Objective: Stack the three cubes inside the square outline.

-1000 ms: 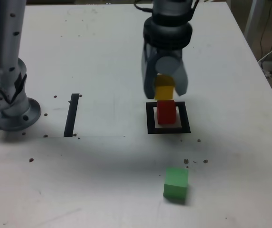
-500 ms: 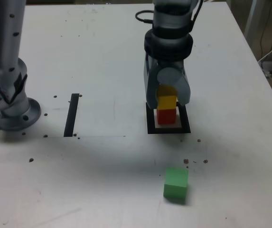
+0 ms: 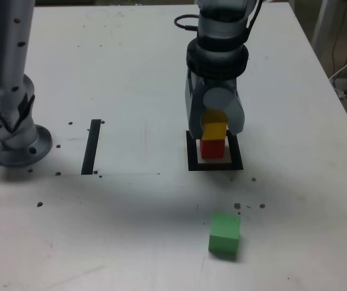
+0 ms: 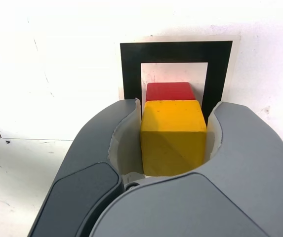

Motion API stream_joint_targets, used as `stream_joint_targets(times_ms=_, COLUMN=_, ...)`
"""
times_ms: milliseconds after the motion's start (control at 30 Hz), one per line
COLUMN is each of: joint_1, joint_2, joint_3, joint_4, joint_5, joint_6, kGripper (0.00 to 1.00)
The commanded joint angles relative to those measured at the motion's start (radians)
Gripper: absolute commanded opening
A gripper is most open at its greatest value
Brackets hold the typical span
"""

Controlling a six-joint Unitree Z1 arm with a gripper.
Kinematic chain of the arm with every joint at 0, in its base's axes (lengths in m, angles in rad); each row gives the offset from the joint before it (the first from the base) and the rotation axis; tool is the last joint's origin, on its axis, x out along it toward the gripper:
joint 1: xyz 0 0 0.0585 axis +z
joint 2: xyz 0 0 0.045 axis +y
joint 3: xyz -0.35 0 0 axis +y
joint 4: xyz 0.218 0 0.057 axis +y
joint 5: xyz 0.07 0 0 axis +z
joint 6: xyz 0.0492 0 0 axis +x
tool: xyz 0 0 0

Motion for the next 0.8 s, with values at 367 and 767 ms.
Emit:
stream_joint_targets(times_ms=367, joint_1=-0.001, joint_2=0.012, joint_3=0.007, joint_4=-0.012, joint_5=-0.019, joint_6=0.007, kGripper=0.73)
stream_joint_targets(times_ms=767, joint_1=-0.001, joint_2=0.004, joint_3=0.016, joint_4=-0.011, joint_5=-0.009, joint_6=-0.006, kGripper=0.99)
